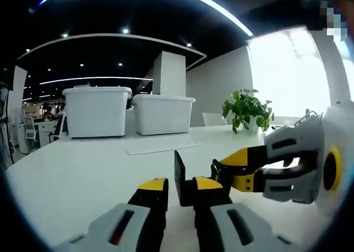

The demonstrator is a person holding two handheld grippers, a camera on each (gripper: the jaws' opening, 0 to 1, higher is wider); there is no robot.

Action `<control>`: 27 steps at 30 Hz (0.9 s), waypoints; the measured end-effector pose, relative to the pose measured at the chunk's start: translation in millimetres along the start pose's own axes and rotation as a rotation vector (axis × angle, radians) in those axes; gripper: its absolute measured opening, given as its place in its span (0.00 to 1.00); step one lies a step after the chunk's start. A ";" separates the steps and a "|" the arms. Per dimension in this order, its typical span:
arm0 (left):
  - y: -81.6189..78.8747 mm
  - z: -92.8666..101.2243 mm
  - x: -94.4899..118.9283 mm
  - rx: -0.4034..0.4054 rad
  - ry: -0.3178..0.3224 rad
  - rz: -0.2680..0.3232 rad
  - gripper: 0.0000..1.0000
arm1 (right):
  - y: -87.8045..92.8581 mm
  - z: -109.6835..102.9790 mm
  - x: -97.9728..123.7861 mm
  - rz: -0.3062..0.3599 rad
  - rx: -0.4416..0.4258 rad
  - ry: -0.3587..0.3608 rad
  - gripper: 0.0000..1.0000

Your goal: Clamp the fixed fixture on the desktop, loosen the retaining clip, secure it to the edge of the desk, and tighten the retaining clip.

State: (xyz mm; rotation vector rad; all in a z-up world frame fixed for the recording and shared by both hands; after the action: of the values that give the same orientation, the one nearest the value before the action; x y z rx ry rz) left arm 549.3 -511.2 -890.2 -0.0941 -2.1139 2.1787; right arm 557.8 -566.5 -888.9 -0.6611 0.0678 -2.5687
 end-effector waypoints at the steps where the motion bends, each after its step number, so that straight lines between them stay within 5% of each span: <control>1: -1.3 2.3 2.4 0.000 0.001 0.006 0.19 | 0.5 1.1 1.4 0.006 -0.013 -0.001 0.02; 7: 0.0 17.5 13.8 -0.003 0.059 -0.006 0.19 | 10.7 8.5 9.3 0.021 -0.058 0.008 0.02; 12: -11.2 25.7 44.6 -0.043 0.101 0.027 0.21 | 23.6 18.6 19.0 0.019 -0.108 0.032 0.02; 16: -38.2 30.4 81.2 -0.021 0.094 0.113 0.28 | 29.1 21.7 33.3 0.051 -0.149 0.046 0.02; 20: -47.9 31.7 121.3 0.113 0.141 0.110 0.34 | 28.6 21.4 59.3 0.089 -0.181 0.047 0.02; 24: -51.5 28.1 166.9 0.132 0.131 0.123 0.33 | 25.7 16.6 96.2 0.142 -0.213 0.065 0.02; 27: -38.4 39.8 211.2 0.224 0.199 0.033 0.32 | 22.2 9.0 134.6 0.196 -0.285 0.096 0.02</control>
State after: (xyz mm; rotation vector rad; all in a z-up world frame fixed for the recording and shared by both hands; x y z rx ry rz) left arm 336.2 -524.8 -844.7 -0.3141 -1.7655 2.3007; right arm 468.7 -648.2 -825.1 -0.5983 0.5128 -2.4194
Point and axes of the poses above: the point that each gripper's makers call its tool centre point, and the gripper's own axes: x roughly backward along the fingers, z roughly to its right, y roughly out of its underside, the point moved 3 cm from there along x, roughly backward along the fingers, and after that the axes turned 14 degrees about -y, right-handed, at the moved point
